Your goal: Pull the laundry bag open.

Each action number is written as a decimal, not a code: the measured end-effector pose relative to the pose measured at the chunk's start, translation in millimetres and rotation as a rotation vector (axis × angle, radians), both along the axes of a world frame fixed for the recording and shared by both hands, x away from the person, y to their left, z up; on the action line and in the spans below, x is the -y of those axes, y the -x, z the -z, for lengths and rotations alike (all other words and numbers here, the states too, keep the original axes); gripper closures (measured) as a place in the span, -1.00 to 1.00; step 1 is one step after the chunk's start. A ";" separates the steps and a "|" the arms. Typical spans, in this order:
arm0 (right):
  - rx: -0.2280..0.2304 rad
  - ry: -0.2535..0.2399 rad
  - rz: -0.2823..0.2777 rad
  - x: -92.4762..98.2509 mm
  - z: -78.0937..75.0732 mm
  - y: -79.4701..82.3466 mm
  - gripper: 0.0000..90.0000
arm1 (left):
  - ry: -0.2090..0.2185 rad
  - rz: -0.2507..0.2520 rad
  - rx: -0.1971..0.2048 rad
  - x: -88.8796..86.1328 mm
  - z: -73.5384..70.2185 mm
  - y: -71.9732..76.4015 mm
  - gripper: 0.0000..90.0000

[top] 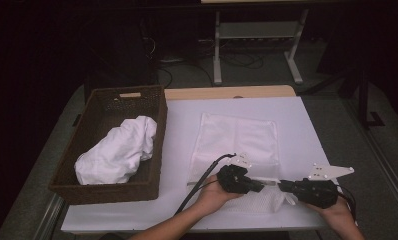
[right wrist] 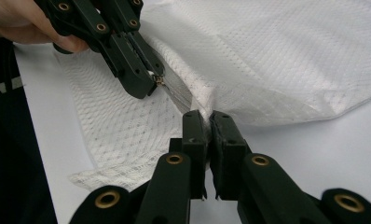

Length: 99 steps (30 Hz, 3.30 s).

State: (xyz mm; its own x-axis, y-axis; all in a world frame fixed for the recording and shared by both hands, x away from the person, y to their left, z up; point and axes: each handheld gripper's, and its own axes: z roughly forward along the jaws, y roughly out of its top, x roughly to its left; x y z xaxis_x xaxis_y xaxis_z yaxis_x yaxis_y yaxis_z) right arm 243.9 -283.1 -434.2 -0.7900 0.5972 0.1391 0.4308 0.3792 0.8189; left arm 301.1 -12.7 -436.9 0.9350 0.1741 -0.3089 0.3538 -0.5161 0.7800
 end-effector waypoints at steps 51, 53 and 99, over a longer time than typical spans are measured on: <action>0.000 0.016 0.038 1.3 7.3 -4.9 0.89 | -0.028 -0.088 -0.013 -60.2 -1.4 6.0 0.93; 0.002 0.019 0.040 1.7 7.3 -4.8 0.89 | -0.030 -0.097 -0.016 -63.6 -1.2 6.4 0.93; -0.002 0.043 0.083 7.9 9.8 -8.5 0.89 | -0.035 -0.238 -0.043 -130.0 6.2 6.9 0.92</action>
State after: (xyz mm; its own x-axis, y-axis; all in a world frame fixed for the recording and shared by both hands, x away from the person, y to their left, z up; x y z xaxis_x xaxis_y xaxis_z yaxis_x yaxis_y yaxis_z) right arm 252.4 -291.0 -444.0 -0.7370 0.6664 0.1133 0.4639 0.3768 0.8018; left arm 294.2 117.4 -443.1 0.8527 0.3988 -0.3374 0.5009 -0.4407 0.7449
